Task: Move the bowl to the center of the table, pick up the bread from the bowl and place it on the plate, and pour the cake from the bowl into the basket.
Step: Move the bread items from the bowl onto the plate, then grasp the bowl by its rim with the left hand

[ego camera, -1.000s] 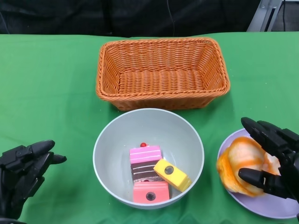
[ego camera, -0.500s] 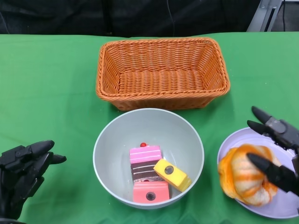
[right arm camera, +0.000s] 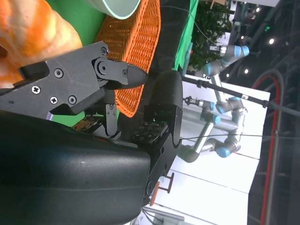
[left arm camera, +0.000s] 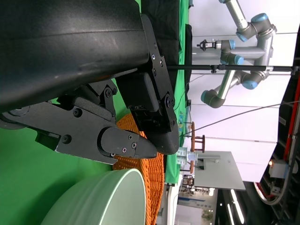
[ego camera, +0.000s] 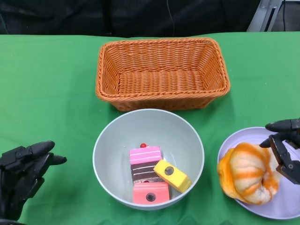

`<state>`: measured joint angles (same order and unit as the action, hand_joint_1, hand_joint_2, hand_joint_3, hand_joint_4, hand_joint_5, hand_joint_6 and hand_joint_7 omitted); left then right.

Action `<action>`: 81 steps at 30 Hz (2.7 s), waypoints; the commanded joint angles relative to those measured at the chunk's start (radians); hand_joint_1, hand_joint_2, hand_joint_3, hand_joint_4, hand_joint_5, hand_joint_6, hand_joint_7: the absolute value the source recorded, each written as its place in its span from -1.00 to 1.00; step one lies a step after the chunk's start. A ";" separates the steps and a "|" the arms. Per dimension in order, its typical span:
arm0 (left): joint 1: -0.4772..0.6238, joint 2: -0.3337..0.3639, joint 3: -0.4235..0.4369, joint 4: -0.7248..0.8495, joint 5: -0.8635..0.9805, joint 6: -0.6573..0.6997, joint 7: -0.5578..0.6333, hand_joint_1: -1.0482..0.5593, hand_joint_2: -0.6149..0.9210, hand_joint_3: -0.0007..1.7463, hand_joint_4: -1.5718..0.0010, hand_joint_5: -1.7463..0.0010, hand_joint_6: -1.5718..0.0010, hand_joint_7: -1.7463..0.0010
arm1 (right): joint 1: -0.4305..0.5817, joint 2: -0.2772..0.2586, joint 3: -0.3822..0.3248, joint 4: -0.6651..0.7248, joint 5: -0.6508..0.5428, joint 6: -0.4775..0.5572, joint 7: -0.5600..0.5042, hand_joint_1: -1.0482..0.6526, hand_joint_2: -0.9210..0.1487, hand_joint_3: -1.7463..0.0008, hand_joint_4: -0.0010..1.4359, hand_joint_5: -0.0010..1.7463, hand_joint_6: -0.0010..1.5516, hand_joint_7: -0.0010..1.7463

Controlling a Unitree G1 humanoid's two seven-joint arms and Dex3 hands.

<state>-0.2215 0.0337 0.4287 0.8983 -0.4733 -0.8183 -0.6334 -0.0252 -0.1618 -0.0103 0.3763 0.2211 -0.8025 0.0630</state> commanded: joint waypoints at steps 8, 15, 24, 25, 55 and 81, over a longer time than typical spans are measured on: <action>-0.006 0.009 -0.013 -0.054 0.008 0.032 0.034 -0.10 1.00 -0.90 -0.17 0.03 -0.63 0.99 | 0.037 0.036 -0.045 -0.094 0.087 0.138 0.134 0.08 -0.42 -0.06 0.01 0.81 -0.11 0.44; -0.010 0.002 -0.030 -0.101 0.006 0.051 0.039 -0.03 1.00 -0.81 -0.18 0.07 -0.62 0.99 | 0.066 0.071 -0.051 -0.145 0.098 0.196 0.176 0.13 -0.33 -0.17 0.02 0.79 -0.13 0.48; -0.012 0.000 -0.047 -0.115 0.025 0.054 0.067 -0.04 1.00 -0.81 -0.15 -0.04 -0.64 0.98 | 0.092 0.114 -0.070 -0.216 0.136 0.273 0.219 0.07 -0.28 -0.25 0.06 0.87 -0.14 0.55; -0.013 -0.001 -0.048 -0.114 0.025 0.056 0.069 -0.03 1.00 -0.80 -0.15 -0.06 -0.64 0.98 | 0.093 0.116 -0.072 -0.221 0.144 0.278 0.227 0.07 -0.24 -0.30 0.06 0.90 -0.15 0.56; -0.018 0.006 -0.069 -0.106 0.039 0.060 0.051 -0.02 1.00 -0.79 -0.07 -0.18 -0.64 0.99 | 0.151 0.155 -0.096 -0.486 0.246 0.528 0.271 0.09 0.11 -0.65 0.06 1.00 -0.24 0.79; -0.012 0.126 -0.148 -0.004 0.244 -0.270 0.028 -0.04 1.00 -0.94 0.04 0.85 0.02 1.00 | 0.150 0.168 -0.109 -0.467 0.235 0.543 0.290 0.04 0.17 -0.66 0.06 1.00 -0.24 0.79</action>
<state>-0.2326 0.1230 0.2907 0.8802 -0.2470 -1.0506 -0.5950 0.1211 0.0067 -0.1045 -0.0939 0.4494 -0.2593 0.3559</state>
